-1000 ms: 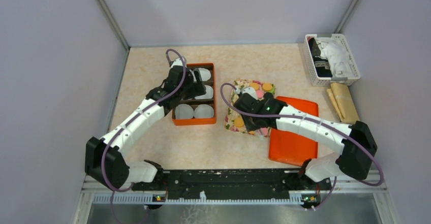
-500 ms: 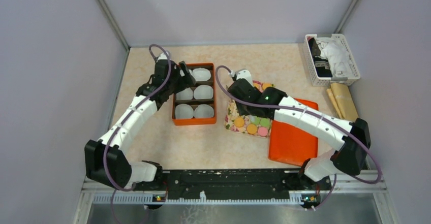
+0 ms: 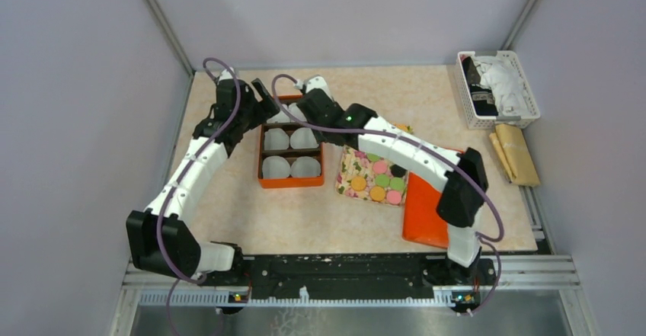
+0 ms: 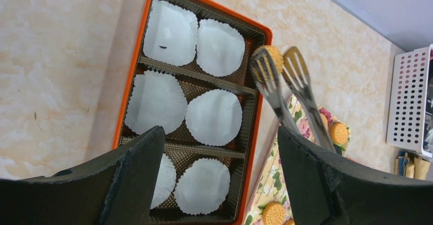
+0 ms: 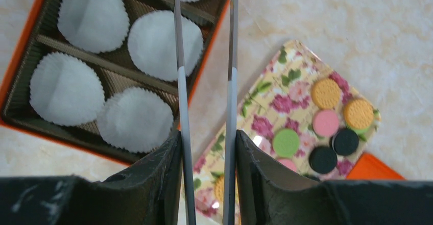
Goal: Pack the cookies
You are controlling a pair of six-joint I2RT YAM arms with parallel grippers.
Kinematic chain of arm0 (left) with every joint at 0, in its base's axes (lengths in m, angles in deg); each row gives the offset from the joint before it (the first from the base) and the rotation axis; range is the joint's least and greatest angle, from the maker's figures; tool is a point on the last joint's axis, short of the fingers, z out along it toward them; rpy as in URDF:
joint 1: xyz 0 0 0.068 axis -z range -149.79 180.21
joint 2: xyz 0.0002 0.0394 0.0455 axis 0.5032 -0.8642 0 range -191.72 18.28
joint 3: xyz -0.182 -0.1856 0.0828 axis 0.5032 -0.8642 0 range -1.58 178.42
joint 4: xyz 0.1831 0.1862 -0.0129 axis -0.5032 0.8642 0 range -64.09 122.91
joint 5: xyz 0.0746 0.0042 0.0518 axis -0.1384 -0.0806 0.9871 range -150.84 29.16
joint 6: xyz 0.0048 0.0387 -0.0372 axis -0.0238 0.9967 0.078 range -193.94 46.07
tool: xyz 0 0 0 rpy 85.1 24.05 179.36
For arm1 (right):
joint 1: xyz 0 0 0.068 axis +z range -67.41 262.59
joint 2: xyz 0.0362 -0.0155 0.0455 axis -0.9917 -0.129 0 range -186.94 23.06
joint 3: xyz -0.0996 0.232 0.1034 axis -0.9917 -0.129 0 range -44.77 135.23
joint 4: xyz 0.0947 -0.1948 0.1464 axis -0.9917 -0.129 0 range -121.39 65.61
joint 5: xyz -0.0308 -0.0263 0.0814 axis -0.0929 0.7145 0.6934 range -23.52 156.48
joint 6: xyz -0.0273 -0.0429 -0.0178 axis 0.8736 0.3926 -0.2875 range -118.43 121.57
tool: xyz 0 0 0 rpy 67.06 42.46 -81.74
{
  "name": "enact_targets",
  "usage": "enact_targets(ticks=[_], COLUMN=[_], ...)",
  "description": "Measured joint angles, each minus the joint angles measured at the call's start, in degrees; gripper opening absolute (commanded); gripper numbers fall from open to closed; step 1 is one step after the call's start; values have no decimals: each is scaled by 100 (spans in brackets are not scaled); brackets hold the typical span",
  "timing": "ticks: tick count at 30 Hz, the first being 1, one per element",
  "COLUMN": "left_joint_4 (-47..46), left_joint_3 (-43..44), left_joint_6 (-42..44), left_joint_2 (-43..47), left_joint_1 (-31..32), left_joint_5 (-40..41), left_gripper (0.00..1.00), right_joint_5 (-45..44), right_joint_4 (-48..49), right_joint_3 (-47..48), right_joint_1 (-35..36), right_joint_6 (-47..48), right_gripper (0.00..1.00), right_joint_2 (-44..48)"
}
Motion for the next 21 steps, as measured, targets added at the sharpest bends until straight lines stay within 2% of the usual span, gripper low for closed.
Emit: enact_targets(ticks=[12,21], left_joint_4=[2,22], left_joint_3=[-57,-184], left_joint_6=[57,52], left_joint_2=[46,337], left_joint_1=[-116,-192], left_joint_5=[284,614], left_gripper=[87,88], right_joint_5=[496,859], right_joint_4=[9,50], right_joint_3=[2398,2719], right_joint_1=[-15,-92], right_joint_6=[533,627], right_gripper=[0,0], right_joint_2=[-2212,-2546])
